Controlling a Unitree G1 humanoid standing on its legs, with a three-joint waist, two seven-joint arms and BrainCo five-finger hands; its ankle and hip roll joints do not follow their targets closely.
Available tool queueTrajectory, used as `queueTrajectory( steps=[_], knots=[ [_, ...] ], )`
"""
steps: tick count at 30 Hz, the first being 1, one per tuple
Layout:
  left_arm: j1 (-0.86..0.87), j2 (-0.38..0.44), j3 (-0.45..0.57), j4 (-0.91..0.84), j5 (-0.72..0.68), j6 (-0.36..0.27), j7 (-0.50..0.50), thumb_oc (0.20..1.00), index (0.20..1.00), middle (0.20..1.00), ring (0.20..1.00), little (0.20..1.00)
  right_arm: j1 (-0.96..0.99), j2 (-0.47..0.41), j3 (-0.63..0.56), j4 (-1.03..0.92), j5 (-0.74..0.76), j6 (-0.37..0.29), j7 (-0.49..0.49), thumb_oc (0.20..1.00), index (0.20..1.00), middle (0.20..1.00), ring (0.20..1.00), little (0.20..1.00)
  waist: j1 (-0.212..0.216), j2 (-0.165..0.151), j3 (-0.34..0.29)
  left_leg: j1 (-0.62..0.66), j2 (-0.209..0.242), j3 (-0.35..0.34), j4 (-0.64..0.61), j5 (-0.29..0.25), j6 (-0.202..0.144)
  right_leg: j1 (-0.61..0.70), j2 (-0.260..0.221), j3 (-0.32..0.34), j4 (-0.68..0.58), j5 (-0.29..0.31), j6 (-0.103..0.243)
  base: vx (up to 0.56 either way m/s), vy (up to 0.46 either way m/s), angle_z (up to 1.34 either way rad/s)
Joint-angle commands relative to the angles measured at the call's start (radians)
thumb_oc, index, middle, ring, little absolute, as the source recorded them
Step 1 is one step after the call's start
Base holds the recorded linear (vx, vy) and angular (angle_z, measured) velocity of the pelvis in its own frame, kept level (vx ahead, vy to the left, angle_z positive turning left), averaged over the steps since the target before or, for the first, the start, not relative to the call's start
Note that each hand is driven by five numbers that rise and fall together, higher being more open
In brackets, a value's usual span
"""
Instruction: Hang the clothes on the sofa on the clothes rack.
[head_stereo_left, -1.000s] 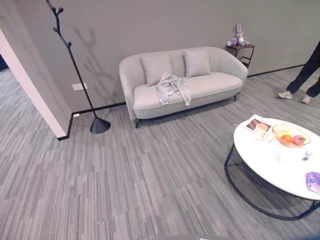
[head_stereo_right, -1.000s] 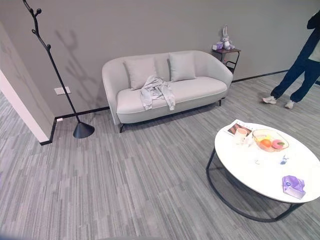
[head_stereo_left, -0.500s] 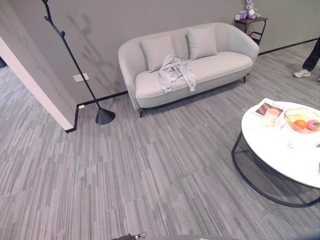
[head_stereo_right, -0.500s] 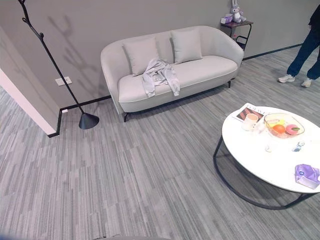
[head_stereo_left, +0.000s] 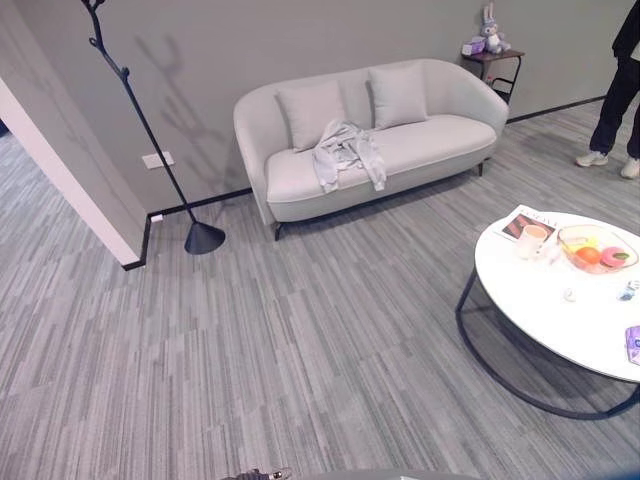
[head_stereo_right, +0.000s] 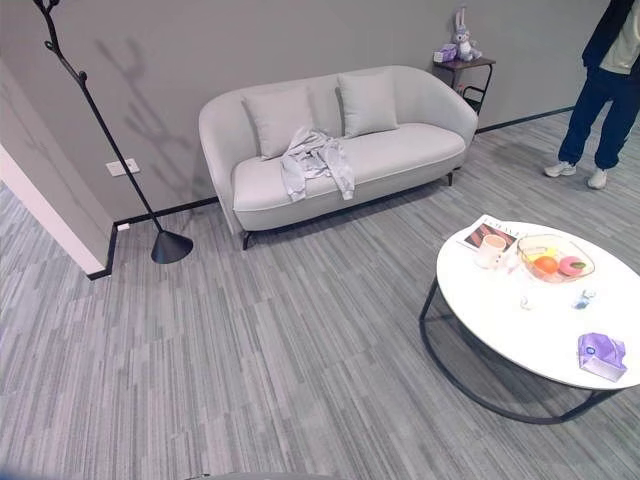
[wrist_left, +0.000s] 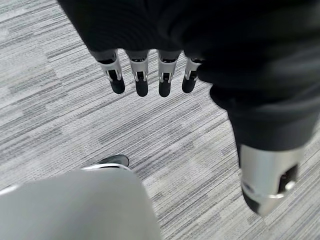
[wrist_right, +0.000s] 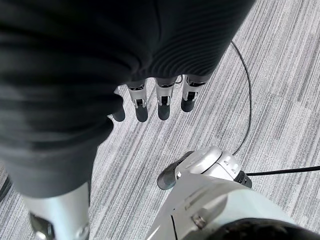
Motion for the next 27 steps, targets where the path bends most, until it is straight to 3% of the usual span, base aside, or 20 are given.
queueTrajectory(
  steps=[1, 2, 4, 6, 7, 8, 11, 12, 13, 16, 17, 18, 19, 20, 21, 23, 25, 27],
  knots=[
    [-0.044, -0.056, 0.050, 0.045, -0.041, -0.024, -0.008, 1.000, 1.000, 1.000, 1.000, 1.000, -0.015, -0.046, -0.054, 0.099, 0.034, -0.020, -0.026, 1.000, 1.000, 1.000, 1.000, 1.000, 0.011, -0.038, 0.072, -0.138, 0.183, -0.079, 0.301, 0.063, -0.025, 0.075, -0.096, 0.019, -0.016, 0.102, 0.087, 0.06, -0.153, 0.28],
    [-0.046, -0.058, 0.066, 0.047, -0.056, -0.026, -0.012, 1.000, 1.000, 1.000, 1.000, 1.000, -0.019, -0.049, -0.053, 0.103, 0.031, -0.017, -0.028, 1.000, 1.000, 1.000, 1.000, 1.000, 0.020, -0.036, 0.084, -0.194, 0.162, -0.071, 0.323, 0.062, -0.030, 0.097, -0.092, 0.022, -0.022, 0.100, 0.083, 0.23, -0.112, 0.31],
    [-0.032, -0.050, 0.113, 0.064, -0.070, -0.016, -0.021, 1.000, 1.000, 1.000, 1.000, 1.000, -0.015, -0.043, -0.058, 0.111, 0.015, -0.016, -0.024, 1.000, 1.000, 1.000, 1.000, 1.000, 0.059, -0.029, 0.096, -0.276, 0.095, -0.068, 0.221, 0.061, -0.060, 0.139, -0.064, 0.045, -0.041, 0.099, 0.082, 0.33, -0.006, 0.19],
    [-0.027, -0.049, 0.116, 0.074, -0.061, -0.009, -0.022, 1.000, 1.000, 1.000, 1.000, 1.000, -0.016, -0.035, -0.051, 0.112, 0.001, -0.017, -0.026, 1.000, 1.000, 1.000, 1.000, 1.000, 0.101, -0.023, 0.108, -0.301, 0.018, -0.050, 0.044, 0.082, -0.067, 0.179, -0.040, 0.082, -0.046, 0.094, 0.081, 0.45, 0.039, -0.42],
    [-0.023, -0.050, 0.106, 0.081, -0.046, -0.003, -0.028, 1.000, 1.000, 1.000, 1.000, 1.000, -0.017, -0.019, -0.039, 0.117, -0.004, -0.022, -0.030, 1.000, 1.000, 1.000, 1.000, 1.000, 0.142, -0.005, 0.117, -0.344, -0.035, -0.042, -0.115, 0.103, -0.055, 0.206, -0.006, 0.110, -0.038, 0.085, 0.077, 0.54, 0.064, -0.52],
    [-0.015, -0.051, 0.103, 0.086, -0.041, -0.001, -0.030, 1.000, 1.000, 1.000, 1.000, 1.000, -0.017, -0.012, -0.032, 0.121, -0.008, -0.024, -0.031, 1.000, 1.000, 1.000, 1.000, 1.000, 0.164, 0.000, 0.122, -0.377, -0.054, -0.035, -0.160, 0.105, -0.049, 0.226, 0.004, 0.121, -0.031, 0.079, 0.075, 0.55, 0.073, -0.11],
    [0.002, -0.047, 0.109, 0.103, -0.037, 0.001, -0.035, 1.000, 1.000, 1.000, 1.000, 1.000, -0.009, -0.006, -0.028, 0.134, -0.012, -0.031, -0.032, 1.000, 1.000, 1.000, 1.000, 1.000, 0.217, -0.010, 0.128, -0.462, -0.061, -0.022, -0.173, 0.113, -0.059, 0.286, -0.009, 0.156, -0.017, 0.079, 0.077, 0.46, 0.060, -0.93],
    [0.020, -0.044, 0.117, 0.114, -0.029, 0.003, -0.040, 1.000, 1.000, 1.000, 1.000, 1.000, -0.007, 0.007, -0.026, 0.140, -0.028, -0.035, -0.029, 1.000, 1.000, 1.000, 1.000, 1.000, 0.237, -0.009, 0.096, -0.415, -0.044, -0.031, -0.202, 0.133, -0.044, 0.309, -0.009, 0.160, -0.016, 0.085, 0.081, 1.04, 0.212, -1.37],
    [0.054, -0.024, 0.131, 0.148, -0.021, -0.010, -0.020, 1.000, 1.000, 1.000, 1.000, 1.000, 0.017, 0.027, -0.033, 0.161, -0.050, -0.037, -0.029, 1.000, 1.000, 1.000, 1.000, 1.000, 0.245, -0.025, -0.002, -0.377, -0.048, -0.065, -0.177, 0.200, -0.053, 0.313, -0.049, 0.174, 0.051, 0.126, 0.079, 1.14, 0.266, -1.05],
    [0.042, -0.012, 0.121, 0.155, -0.037, -0.022, -0.008, 1.000, 1.000, 1.000, 1.000, 1.000, 0.016, 0.036, -0.040, 0.161, -0.064, -0.032, -0.024, 1.000, 1.000, 1.000, 1.000, 1.000, 0.231, -0.003, -0.042, -0.240, -0.026, -0.054, -0.232, 0.196, -0.046, 0.274, -0.052, 0.141, 0.256, 0.117, 0.076, 0.90, 0.246, -1.27],
    [0.038, -0.013, 0.100, 0.146, -0.037, -0.021, -0.007, 1.000, 1.000, 1.000, 1.000, 1.000, 0.011, 0.030, -0.020, 0.153, -0.073, -0.038, -0.014, 1.000, 1.000, 1.000, 1.000, 1.000, 0.221, 0.019, -0.041, -0.182, -0.021, -0.039, -0.250, 0.187, -0.046, 0.255, -0.056, 0.110, 0.373, 0.114, 0.071, 0.83, 0.306, -1.43],
    [0.005, -0.015, 0.077, 0.137, -0.028, -0.023, 0.005, 1.000, 1.000, 1.000, 1.000, 1.000, -0.013, 0.031, -0.022, 0.112, -0.064, -0.037, -0.019, 1.000, 1.000, 1.000, 1.000, 1.000, 0.189, 0.064, -0.010, -0.060, -0.003, -0.033, -0.269, 0.167, -0.044, 0.182, -0.085, 0.038, 0.579, 0.092, 0.054, 1.01, 0.417, -0.59],
    [-0.038, -0.003, 0.023, 0.131, -0.008, -0.024, 0.019, 1.000, 1.000, 1.000, 1.000, 1.000, -0.053, 0.052, 0.013, 0.032, -0.058, -0.041, -0.024, 1.000, 1.000, 1.000, 1.000, 1.000, 0.147, 0.098, 0.037, 0.060, 0.017, -0.029, -0.288, 0.144, -0.038, 0.071, -0.099, -0.009, 0.700, 0.039, 0.048, 0.73, 0.326, -0.36],
    [-0.038, -0.003, 0.023, 0.131, -0.008, -0.024, 0.019, 1.000, 1.000, 1.000, 1.000, 1.000, -0.053, 0.052, 0.013, 0.032, -0.058, -0.041, -0.024, 1.000, 1.000, 1.000, 1.000, 1.000, 0.148, 0.101, 0.036, 0.059, 0.020, -0.028, -0.289, 0.145, -0.038, 0.070, -0.096, -0.008, 0.697, 0.042, 0.047, 0.62, 0.203, -0.34],
    [-0.062, -0.011, -0.002, 0.118, -0.003, -0.033, 0.026, 1.000, 1.000, 1.000, 1.000, 1.000, -0.066, 0.073, 0.034, -0.055, -0.042, -0.056, -0.024, 1.000, 1.000, 1.000, 1.000, 1.000, 0.111, 0.104, 0.067, 0.130, 0.017, -0.031, -0.293, 0.125, -0.040, -0.032, -0.077, -0.022, 0.668, 0.030, 0.057, 0.53, 0.012, -0.92],
    [-0.055, -0.007, 0.006, 0.123, -0.020, -0.042, 0.032, 1.000, 1.000, 1.000, 1.000, 1.000, -0.049, 0.099, 0.017, -0.145, -0.019, -0.069, -0.010, 1.000, 1.000, 1.000, 1.000, 1.000, 0.052, 0.092, 0.097, 0.193, 0.002, -0.040, -0.293, 0.114, -0.053, -0.142, -0.047, -0.021, 0.442, 0.055, 0.074, 0.63, -0.057, -0.79],
    [-0.047, 0.003, 0.008, 0.130, -0.020, -0.042, 0.030, 1.000, 1.000, 1.000, 1.000, 1.000, -0.029, 0.118, 0.000, -0.158, -0.010, -0.062, -0.002, 1.000, 1.000, 1.000, 1.000, 1.000, 0.028, 0.081, 0.111, 0.226, -0.001, -0.055, -0.293, 0.088, -0.058, -0.157, -0.059, -0.027, 0.270, 0.058, 0.079, 0.44, -0.098, 0.12],
    [-0.029, 0.004, -0.001, 0.149, 0.001, -0.043, 0.028, 1.000, 1.000, 1.000, 1.000, 1.000, -0.004, 0.129, -0.028, -0.139, -0.016, -0.056, 0.003, 1.000, 1.000, 1.000, 1.000, 1.000, -0.012, 0.087, 0.120, 0.290, 0.032, -0.078, -0.293, 0.046, -0.069, -0.282, -0.094, -0.071, 0.028, 0.079, 0.095, 0.63, -0.106, 1.14]
  ],
)
